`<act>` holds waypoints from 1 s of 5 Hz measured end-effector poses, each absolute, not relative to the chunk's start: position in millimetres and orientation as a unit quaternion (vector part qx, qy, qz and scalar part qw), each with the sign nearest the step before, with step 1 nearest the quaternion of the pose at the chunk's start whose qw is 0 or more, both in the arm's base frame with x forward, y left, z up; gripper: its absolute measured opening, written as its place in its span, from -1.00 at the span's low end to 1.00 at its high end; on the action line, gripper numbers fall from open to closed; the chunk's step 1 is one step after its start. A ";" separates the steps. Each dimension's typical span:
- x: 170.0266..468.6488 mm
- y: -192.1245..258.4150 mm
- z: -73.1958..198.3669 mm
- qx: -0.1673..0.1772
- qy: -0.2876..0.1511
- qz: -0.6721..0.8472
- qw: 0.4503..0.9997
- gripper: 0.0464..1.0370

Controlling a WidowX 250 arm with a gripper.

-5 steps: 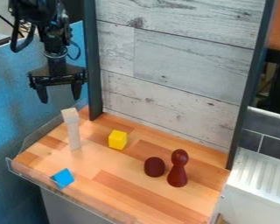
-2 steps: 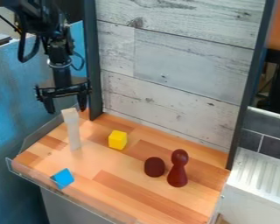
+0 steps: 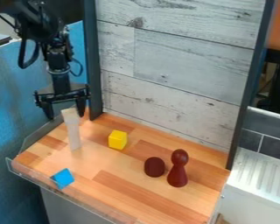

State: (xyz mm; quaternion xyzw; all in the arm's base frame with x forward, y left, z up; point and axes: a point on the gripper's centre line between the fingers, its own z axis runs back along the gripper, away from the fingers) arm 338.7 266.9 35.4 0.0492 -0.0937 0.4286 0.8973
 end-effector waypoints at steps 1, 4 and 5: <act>339.0 270.1 34.8 0.058 -0.098 0.428 0.897 0.93; 335.2 274.1 13.5 0.073 -0.078 0.433 0.895 0.30; 335.7 275.2 13.0 0.073 -0.080 0.432 0.895 0.16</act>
